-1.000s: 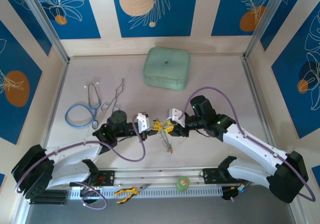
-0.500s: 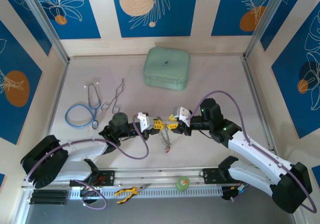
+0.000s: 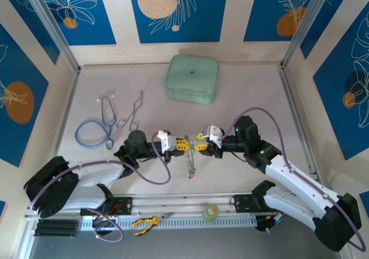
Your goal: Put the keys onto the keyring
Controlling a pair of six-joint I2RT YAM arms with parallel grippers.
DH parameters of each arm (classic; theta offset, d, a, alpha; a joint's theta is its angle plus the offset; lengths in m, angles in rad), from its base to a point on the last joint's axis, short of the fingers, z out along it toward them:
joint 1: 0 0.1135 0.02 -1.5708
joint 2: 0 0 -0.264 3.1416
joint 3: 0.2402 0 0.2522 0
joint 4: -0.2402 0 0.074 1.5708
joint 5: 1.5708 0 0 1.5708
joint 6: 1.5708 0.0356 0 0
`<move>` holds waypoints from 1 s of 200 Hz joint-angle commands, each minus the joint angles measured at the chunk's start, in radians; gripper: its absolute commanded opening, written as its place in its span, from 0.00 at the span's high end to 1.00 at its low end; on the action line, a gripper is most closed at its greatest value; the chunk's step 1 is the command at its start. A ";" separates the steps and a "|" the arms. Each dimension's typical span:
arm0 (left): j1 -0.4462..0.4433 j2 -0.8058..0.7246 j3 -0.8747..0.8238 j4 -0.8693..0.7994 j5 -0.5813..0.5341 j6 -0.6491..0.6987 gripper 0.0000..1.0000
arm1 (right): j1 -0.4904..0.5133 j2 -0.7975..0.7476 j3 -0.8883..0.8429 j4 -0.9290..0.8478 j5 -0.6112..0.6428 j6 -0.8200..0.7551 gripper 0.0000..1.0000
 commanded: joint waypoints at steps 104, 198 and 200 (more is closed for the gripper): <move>0.006 0.005 0.042 0.078 0.027 -0.025 0.92 | 0.025 0.071 0.098 -0.078 -0.129 -0.015 1.00; 0.006 -0.181 0.142 -0.558 -0.165 0.154 0.70 | 0.153 0.202 0.373 -0.516 0.228 -0.208 1.00; 0.006 -0.181 0.142 -0.558 -0.163 0.154 0.71 | 0.155 0.207 0.377 -0.518 0.231 -0.209 1.00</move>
